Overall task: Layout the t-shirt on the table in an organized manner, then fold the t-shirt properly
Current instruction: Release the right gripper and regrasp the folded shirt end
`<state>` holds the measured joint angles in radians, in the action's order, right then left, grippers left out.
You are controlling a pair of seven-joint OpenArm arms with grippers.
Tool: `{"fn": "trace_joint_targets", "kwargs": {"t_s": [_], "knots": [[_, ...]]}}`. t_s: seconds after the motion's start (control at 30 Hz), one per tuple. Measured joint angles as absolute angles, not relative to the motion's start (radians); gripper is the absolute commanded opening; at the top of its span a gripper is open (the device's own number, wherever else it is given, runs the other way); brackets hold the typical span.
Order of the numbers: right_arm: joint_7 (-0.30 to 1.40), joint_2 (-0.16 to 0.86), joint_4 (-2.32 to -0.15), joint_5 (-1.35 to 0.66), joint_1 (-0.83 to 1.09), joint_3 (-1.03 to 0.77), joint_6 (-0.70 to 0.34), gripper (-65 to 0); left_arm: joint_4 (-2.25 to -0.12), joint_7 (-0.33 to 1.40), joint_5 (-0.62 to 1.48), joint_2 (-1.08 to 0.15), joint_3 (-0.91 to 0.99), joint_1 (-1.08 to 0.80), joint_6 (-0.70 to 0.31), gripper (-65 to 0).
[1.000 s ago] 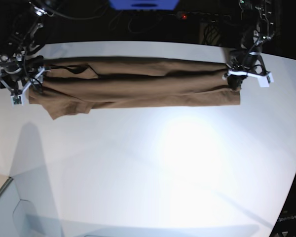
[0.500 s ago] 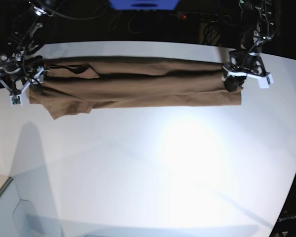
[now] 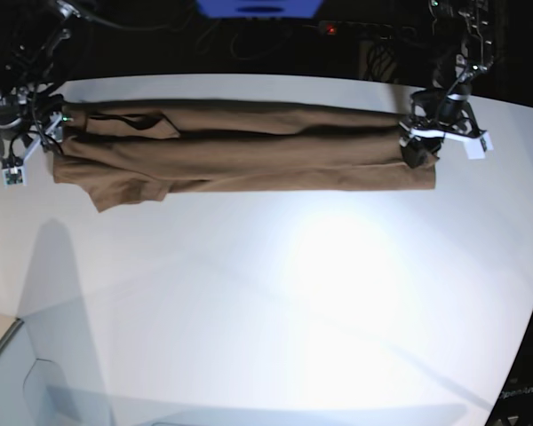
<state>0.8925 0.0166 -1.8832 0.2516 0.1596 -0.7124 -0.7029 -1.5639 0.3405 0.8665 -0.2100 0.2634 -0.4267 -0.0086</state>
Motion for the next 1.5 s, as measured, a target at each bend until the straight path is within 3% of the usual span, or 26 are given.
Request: {"fn": "trace_joint_targets", "kwargs": {"t_s": [0.5, 0.9, 1.2, 1.5], "knots": [[0.905, 0.019, -1.892, 0.244, 0.222, -0.728, -0.703, -13.2, -1.564, 0.341, 0.867, -0.210, 0.263, -0.426, -0.008, -37.0], [0.898, 0.030, -1.892, 0.248, 0.101, -0.860, -0.702, -13.2, -1.564, 0.339, 0.868, -0.208, 0.263, -0.427, -0.008, -37.0], [0.903, 0.015, -1.859, 0.261, 0.041, -0.542, -0.702, -13.2, -1.565, 0.339, 0.869, -0.208, 0.260, -0.427, -0.008, -37.0], [0.908, -0.031, -1.608, 0.255, -0.102, -0.536, -0.702, -13.5, -1.567, 0.331, 0.869, -0.208, 0.260, -0.438, -0.008, -37.0]]}}
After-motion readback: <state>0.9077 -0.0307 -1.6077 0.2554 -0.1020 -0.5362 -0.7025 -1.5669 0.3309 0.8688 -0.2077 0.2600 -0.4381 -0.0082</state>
